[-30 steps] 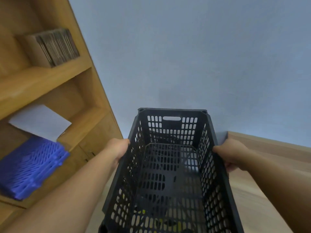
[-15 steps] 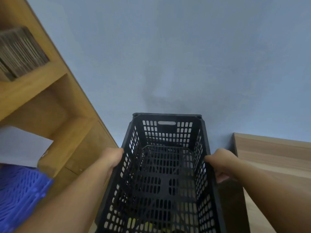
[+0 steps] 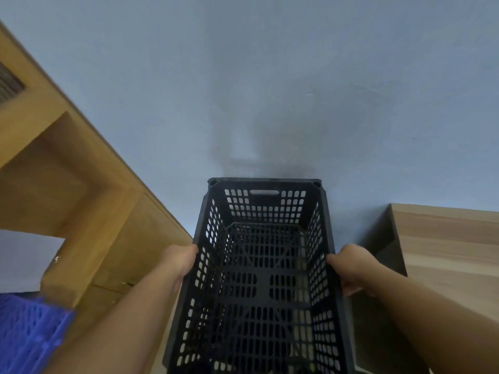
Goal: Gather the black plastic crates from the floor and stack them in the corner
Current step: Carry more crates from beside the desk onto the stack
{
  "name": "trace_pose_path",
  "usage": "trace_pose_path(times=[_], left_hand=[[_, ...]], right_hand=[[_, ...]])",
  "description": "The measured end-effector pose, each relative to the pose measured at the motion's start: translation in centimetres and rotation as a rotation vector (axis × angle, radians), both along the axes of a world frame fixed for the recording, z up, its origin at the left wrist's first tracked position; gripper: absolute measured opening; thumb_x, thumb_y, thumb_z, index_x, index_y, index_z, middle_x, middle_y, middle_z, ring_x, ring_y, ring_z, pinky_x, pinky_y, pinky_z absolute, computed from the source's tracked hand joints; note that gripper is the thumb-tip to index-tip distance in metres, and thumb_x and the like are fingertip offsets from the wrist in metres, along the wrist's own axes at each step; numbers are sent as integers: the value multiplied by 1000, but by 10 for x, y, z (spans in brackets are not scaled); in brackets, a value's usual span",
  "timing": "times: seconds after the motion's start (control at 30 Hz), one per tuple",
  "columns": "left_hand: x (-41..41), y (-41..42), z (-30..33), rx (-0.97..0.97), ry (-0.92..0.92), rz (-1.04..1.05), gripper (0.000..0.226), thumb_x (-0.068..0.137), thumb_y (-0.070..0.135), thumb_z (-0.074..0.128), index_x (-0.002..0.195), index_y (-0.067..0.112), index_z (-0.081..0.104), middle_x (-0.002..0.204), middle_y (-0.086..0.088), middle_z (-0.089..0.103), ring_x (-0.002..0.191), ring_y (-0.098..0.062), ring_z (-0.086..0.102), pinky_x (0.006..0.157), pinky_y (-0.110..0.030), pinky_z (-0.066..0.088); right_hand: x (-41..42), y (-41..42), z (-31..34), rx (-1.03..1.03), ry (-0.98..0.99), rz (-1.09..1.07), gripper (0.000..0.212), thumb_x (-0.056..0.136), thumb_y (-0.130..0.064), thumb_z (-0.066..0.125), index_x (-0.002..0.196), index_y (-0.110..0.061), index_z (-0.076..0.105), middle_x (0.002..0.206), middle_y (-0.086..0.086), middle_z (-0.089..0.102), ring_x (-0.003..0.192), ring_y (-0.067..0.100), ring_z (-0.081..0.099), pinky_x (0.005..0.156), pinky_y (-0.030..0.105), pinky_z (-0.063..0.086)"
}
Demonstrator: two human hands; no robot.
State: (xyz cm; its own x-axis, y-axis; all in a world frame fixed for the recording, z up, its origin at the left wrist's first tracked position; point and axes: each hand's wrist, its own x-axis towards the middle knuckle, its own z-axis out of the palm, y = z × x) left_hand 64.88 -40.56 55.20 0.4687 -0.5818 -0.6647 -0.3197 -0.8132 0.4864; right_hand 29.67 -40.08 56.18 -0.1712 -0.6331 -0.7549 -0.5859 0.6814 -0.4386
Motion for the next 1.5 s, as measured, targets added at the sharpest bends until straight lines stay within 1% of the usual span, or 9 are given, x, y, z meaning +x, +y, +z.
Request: trace_pose_path(times=[0.4,0.6,0.67,0.8,0.93,1.17,1.3,1.4,1.5], left_hand=[[57,-40,-50,57,53,-126,24,107,25,56,109,4,67,103,-18,77,96,-34,75,92,-50,60],[74,-48,-61,38,30,-221,11,108,11,56,101,3,61,99,-18,72,86,-28,70,66,-36,51],[77,-48,-63,20,8,-257,13,108,9,54,95,8,57,93,-15,68,79,-24,65,65,-34,49],[86,-51,-68,4,-28,-322,12,108,13,55,103,6,64,98,-15,72,80,-23,68,61,-32,47],[95,-52,-67,-25,-59,-338,14,108,17,55,97,10,62,98,-15,71,82,-24,67,62,-33,46],[103,-51,-76,-22,-63,-334,18,109,16,54,108,4,67,102,-17,72,93,-31,70,68,-37,51],[101,-53,-79,-25,-88,-332,17,108,16,54,107,5,68,102,-17,72,95,-33,70,78,-43,55],[98,-51,-80,-33,-104,-331,19,108,15,54,112,4,69,102,-16,72,95,-33,70,79,-43,56],[96,-49,-81,-61,-144,-370,14,109,15,55,109,5,65,97,-13,70,85,-27,67,69,-39,53]], right_hand=[[62,-6,-40,-25,111,-66,31,102,-26,54,95,1,69,87,19,77,73,31,78,74,46,65],[79,-2,-49,-54,202,-68,30,99,-30,54,96,-4,68,86,14,76,71,29,77,74,46,65],[82,2,-50,-72,226,-75,27,98,-32,55,98,-8,68,90,11,75,79,28,75,80,47,64],[90,11,-57,-114,258,-81,23,99,-33,58,101,-12,67,92,7,72,87,25,71,86,46,60],[101,14,-64,-155,255,-69,21,100,-31,58,99,-12,68,91,6,72,87,25,70,86,46,60],[107,17,-66,-211,288,-45,21,100,-28,57,114,-14,65,101,4,69,92,25,63,78,32,48],[106,17,-69,-230,286,-64,23,101,-27,57,118,-13,66,109,8,72,100,28,67,83,36,53],[106,19,-72,-238,277,-89,25,103,-26,56,122,-13,65,111,8,72,96,26,66,83,37,53],[106,22,-73,-243,281,-104,28,104,-27,54,125,-12,63,114,10,72,97,28,66,82,36,53]])
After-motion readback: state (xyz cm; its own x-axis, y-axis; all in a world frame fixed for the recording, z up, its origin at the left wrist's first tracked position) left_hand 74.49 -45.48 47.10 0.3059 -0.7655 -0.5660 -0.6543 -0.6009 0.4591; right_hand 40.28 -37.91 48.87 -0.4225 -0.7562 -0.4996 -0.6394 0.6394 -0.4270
